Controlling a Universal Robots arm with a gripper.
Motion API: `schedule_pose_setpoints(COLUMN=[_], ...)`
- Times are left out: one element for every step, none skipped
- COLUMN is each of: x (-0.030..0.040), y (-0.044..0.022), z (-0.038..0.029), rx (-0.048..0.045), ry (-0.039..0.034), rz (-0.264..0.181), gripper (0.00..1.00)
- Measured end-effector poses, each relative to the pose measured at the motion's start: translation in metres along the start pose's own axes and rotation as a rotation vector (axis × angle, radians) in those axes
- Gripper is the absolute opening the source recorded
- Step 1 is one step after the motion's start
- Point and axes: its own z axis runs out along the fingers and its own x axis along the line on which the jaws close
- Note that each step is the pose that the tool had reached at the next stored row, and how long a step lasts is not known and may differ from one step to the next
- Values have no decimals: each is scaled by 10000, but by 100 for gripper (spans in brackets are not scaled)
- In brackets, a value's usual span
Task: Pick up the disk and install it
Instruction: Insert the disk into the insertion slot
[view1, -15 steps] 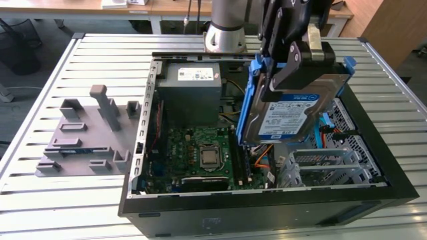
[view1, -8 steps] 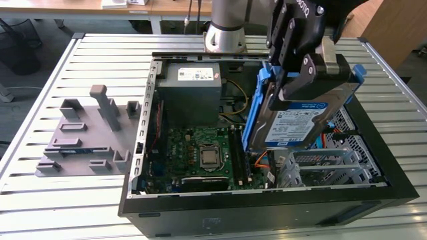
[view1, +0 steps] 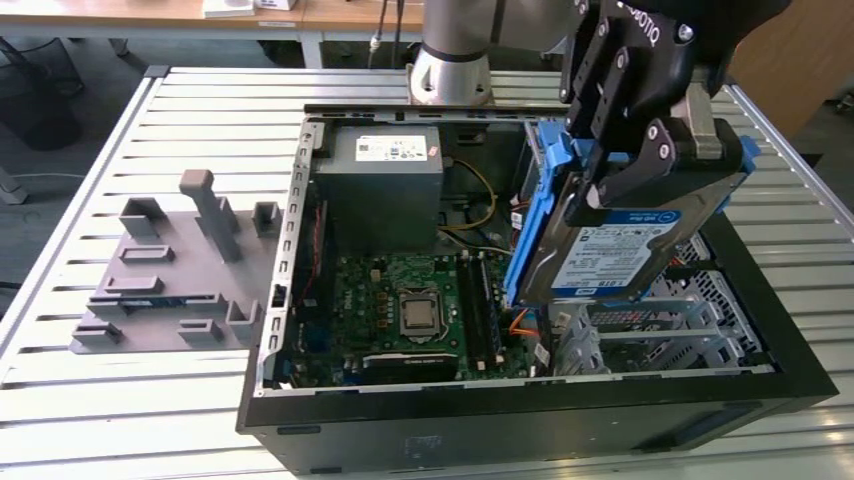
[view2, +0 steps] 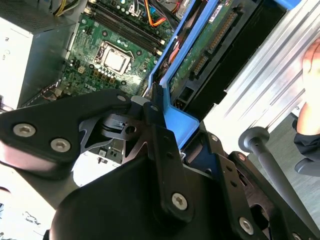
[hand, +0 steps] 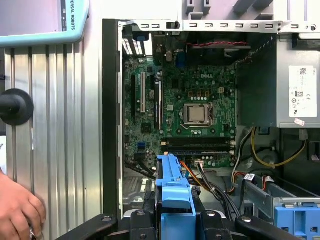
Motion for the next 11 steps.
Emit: schedule_pose_setpoints(x=[0,0,0,0,0,0,0,-1,-1,-1,0], y=[0,0,-1,-1,-2,-2,-10,-18,-35,-55,-74], z=[0,1,1,1,1,1,2,3,5,6,9], rx=[0,0,0,0,0,0,1,0,0,-1,0], ry=[0,-1,-1,-2,-2,-1,-2,-2,-3,-1,-2], rz=[0,2,2,1,1,1,-1,-1,1,1,1], gripper=[36,36,36,36,36,36,36,36,36,36,36])
